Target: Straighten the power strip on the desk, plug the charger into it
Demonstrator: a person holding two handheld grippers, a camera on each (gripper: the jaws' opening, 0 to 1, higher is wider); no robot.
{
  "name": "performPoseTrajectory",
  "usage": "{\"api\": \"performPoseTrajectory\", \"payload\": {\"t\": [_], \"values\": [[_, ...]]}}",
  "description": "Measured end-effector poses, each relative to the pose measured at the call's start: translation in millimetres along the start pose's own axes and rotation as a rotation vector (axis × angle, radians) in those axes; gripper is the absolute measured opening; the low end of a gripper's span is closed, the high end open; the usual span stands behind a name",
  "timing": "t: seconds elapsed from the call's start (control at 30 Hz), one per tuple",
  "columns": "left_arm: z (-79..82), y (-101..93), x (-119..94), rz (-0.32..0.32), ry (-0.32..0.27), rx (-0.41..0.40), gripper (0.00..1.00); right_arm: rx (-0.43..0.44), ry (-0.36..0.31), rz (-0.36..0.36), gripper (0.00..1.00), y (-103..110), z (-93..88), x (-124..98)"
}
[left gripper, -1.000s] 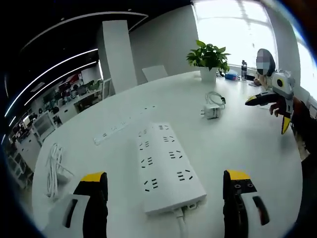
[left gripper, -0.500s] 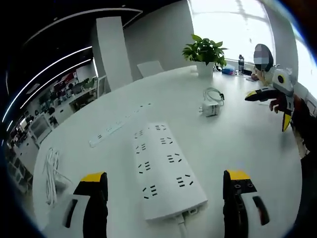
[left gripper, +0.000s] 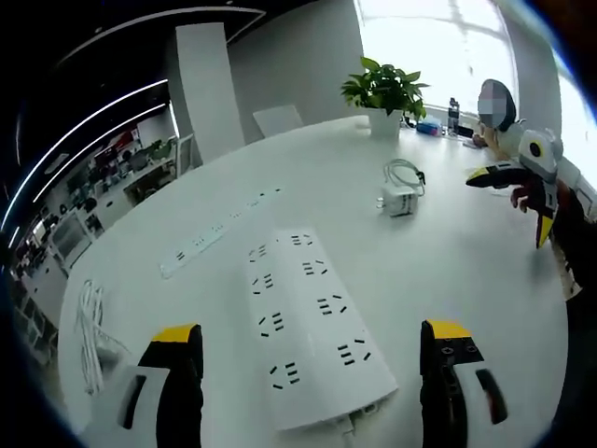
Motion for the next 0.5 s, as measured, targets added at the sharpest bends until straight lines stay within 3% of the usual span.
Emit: {"api": "performPoseTrajectory", "payload": {"t": [0.5], "values": [[3.8,1.6,17,-0.011,0.056,0.003,1.00,0.000,-0.003,-0.014,0.98,-3,-2.3,-4]]}}
Point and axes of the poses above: the point that each gripper's makers call its tool centre point, and the gripper's own axes: x roughly forward along the fingers, y roughly to its left, z roughly out of its top, the point moved 7 cm from there along -x, roughly backward along the fingers, and after that the axes turned 10 degrees about -x, right-handed, at the moved point
